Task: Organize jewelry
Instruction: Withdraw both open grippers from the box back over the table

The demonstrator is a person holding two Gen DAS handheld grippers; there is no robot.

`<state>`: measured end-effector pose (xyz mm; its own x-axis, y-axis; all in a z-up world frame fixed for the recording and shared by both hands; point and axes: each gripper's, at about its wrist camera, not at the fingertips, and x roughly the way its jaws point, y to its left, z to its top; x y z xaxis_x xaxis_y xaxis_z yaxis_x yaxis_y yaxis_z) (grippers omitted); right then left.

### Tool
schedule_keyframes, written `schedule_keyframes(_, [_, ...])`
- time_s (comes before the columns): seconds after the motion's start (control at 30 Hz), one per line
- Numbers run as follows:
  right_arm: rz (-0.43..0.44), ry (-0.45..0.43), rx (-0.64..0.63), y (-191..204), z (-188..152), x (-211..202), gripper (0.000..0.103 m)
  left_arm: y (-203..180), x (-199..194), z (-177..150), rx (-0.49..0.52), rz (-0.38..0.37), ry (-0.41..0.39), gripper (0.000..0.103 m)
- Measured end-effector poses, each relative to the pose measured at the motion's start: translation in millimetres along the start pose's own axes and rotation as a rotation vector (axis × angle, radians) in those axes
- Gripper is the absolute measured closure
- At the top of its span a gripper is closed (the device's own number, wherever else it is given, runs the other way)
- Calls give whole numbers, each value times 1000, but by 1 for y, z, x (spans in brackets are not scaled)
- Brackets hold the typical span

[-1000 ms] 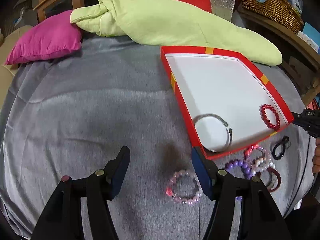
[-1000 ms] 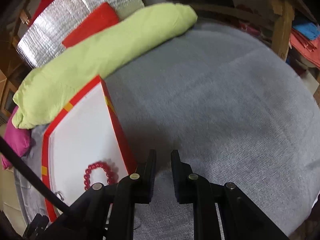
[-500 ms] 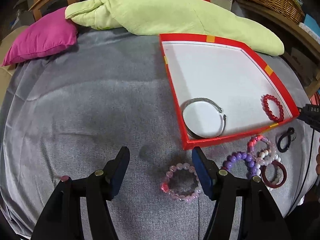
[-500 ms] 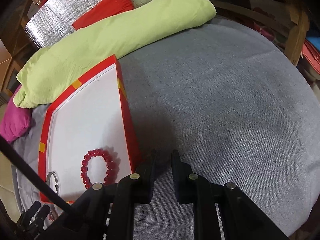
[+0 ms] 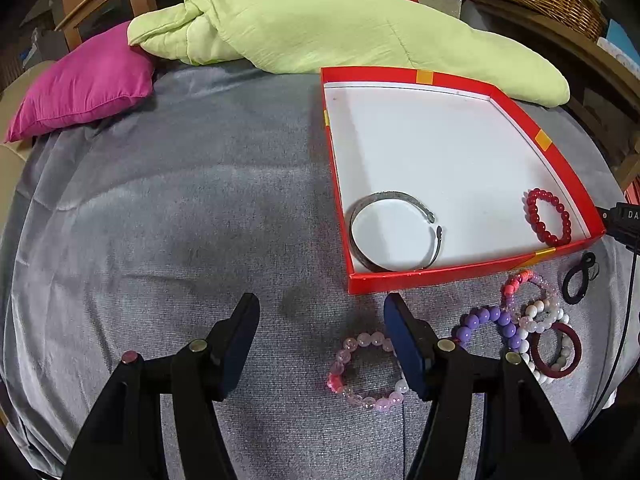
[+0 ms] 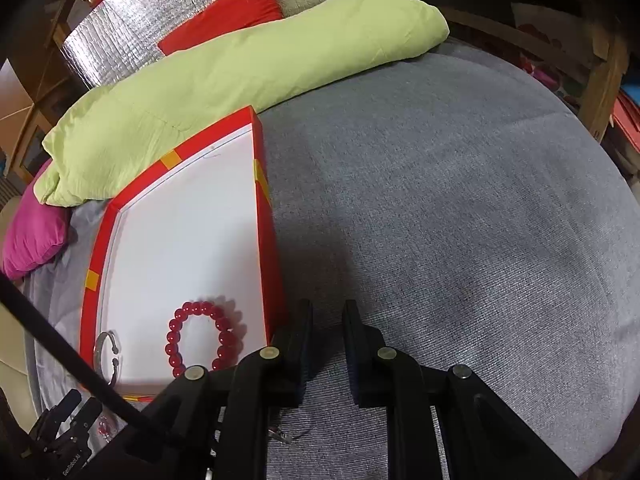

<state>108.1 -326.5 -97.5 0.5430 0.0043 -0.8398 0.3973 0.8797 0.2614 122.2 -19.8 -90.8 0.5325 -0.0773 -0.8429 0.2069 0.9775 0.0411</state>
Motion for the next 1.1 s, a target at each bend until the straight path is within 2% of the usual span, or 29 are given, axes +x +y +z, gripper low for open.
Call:
schedule_keyframes(0.2, [17,-14,-1,-5,3,-10,85,1,-4,-2,-2,9,-10,37])
schedule_keyframes(0.33, [38,4,15,-5,1,-12,76,3,-1,-4,3,25,-2,37])
schedule_keyframes(0.4, [31,2,23,-7,0,-15,76,5,-2,-4,0,28,-3,37])
schedule_keyframes(0.53, [-39,1,11,-13,-4,-20,76,6,0,-3,0,29,-4,37])
schedule_keyframes(0.67, [-8,38,-16,-16,-13,-26,76,3,2,-2,10,31,-1,37])
schedule_keyframes(0.87, [-8,98,-87,-13,-30,-30,76,-7,6,1,27,31,3,37])
schedule_keyframes(1.1, [8,94,-120,1,-36,-29,75,-16,12,3,43,30,17,37])
